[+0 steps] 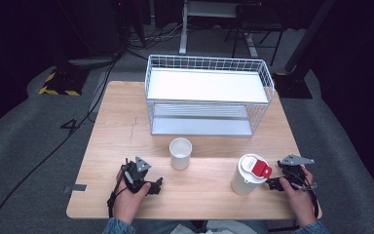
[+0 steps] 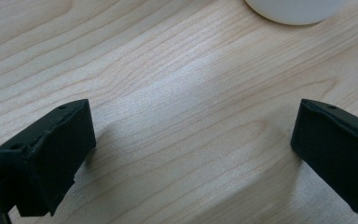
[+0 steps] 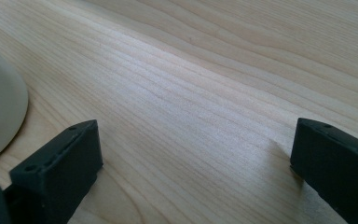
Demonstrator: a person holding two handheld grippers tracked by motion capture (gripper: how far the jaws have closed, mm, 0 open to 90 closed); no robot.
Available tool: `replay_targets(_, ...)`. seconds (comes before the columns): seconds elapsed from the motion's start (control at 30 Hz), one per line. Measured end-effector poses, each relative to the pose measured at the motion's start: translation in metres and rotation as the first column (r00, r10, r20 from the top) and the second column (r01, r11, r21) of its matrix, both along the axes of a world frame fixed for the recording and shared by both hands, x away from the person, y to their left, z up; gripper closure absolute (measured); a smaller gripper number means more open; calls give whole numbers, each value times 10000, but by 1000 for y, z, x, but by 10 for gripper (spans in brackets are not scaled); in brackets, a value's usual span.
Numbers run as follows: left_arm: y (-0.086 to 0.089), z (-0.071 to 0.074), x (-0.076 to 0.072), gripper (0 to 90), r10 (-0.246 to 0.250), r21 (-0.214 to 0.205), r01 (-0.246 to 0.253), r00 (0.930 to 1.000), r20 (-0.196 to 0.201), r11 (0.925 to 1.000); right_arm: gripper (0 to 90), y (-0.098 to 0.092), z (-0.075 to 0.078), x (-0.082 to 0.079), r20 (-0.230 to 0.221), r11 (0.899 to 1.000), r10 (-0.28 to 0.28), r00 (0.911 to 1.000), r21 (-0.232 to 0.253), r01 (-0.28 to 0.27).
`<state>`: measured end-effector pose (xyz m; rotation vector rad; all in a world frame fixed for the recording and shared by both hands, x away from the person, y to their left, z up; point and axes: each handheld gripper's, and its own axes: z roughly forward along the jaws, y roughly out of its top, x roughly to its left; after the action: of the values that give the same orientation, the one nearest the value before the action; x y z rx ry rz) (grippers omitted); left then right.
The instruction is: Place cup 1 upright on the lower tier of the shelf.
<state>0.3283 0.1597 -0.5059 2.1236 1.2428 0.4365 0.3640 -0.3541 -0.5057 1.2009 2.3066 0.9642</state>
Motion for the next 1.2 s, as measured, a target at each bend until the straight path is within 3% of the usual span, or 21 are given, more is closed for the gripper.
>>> replay_targets(0.33,2,1,-1,32,-56,-35,56,10000,33,10000,20,0,0,0,3,10000,-3,10000,10,3)
replay_targets(0.43,3,4,-2,174,-48,-61,48,9999,118,10000,20,0,0,0,-2,10000,8,10000,12,-8)
replay_targets(0.5,4,7,-3,154,-110,-409,108,9999,-60,9991,20,0,0,0,5,10000,-10,10000,-1,10)
replay_targets(0.63,4,11,-4,156,-306,-574,312,9995,102,9979,20,0,0,0,1,10000,11,10000,11,-11)
replay_targets(0.83,2,23,-9,156,-432,-976,484,9976,550,9940,20,0,0,0,1,10000,11,10000,1,-11)
replay_targets(0.97,0,30,-10,156,-686,-1203,803,9927,987,9895,20,0,0,0,4,10000,-1,10000,11,1)
replay_targets(1.03,-1,34,-11,155,-756,-1376,922,9898,1210,9862,20,0,0,0,4,10000,-1,10000,11,1)
replay_targets(1.1,-3,39,-12,155,-870,-1611,1149,9815,1707,9802,20,0,0,0,3,10000,-1,10000,9,1)
replay_targets(1.13,-3,39,-12,155,-870,-1611,1149,9815,1707,9802,20,0,0,0,5,10000,-2,10000,10,2)
replay_targets(1.2,-4,41,-12,155,-928,-1781,1298,9750,2021,9754,20,0,0,0,4,10000,-1,10000,11,1)
